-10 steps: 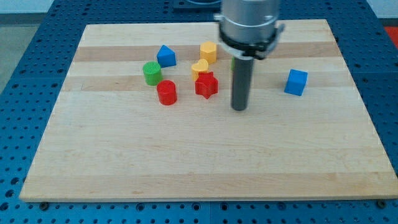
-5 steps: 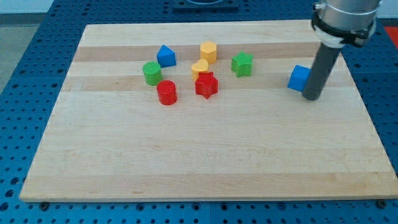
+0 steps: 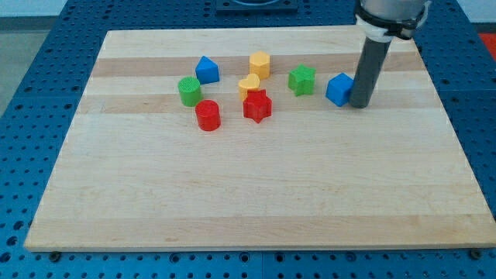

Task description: Keep blue cube below green star

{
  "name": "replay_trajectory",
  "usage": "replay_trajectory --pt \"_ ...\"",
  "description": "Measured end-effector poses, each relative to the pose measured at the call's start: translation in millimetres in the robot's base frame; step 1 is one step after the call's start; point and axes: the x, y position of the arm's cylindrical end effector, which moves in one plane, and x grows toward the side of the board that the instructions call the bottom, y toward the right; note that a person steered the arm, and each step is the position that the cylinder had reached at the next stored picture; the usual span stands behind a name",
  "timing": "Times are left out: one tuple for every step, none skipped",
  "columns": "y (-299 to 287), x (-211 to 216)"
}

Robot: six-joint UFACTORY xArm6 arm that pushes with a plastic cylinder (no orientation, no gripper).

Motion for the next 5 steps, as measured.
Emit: replay_trajectory --pt "20 -5" --pt "33 -24" --pt "21 -35" --pt "-8 -34" --pt "-35 -30"
